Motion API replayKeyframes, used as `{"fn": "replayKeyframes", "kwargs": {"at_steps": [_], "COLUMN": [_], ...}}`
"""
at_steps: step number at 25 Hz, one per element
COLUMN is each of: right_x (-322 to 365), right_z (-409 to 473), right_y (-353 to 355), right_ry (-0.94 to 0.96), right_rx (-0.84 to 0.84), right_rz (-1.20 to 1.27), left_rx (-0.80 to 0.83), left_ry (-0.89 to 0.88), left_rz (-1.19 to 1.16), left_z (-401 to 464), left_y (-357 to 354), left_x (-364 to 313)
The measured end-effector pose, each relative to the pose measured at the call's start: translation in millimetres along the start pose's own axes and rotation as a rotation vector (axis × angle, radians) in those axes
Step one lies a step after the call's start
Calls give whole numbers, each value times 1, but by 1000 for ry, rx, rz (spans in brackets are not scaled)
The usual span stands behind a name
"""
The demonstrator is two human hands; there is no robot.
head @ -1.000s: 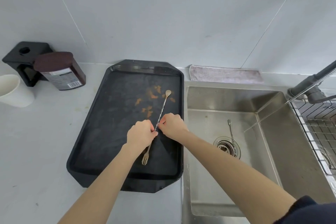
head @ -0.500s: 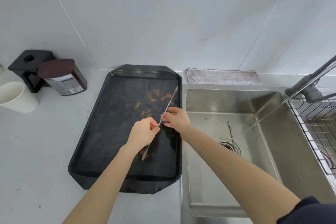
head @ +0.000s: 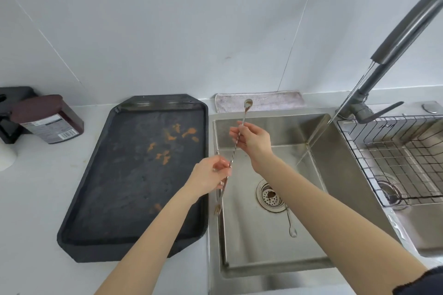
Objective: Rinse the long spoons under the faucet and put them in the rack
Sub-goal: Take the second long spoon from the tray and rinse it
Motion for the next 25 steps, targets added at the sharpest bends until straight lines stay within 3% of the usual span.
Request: {"fn": "replayKeyframes", "kwargs": {"at_steps": [14,25], "right_x": [60,92], "right_z": [39,79], "right_y": [159,188], "right_ry": [52,148], "right_rx": [-85,-42], "right_rz": [150,59], "left_rx": [156,113], "left_ry": [-9,36], "left_rz": [-22,-48], "left_z": [13,29], "left_y": [-152,-201], "left_x": [-65,-84]}}
Point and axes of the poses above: each hand's wrist, its own z-axis towards the middle knuckle, its own y-axis out of the back of the hand, x = y × z, the point moved 4 cm from there along z, towards the middle knuckle, and after that the axes turned 7 degrees about -x, right-handed, at the moved point
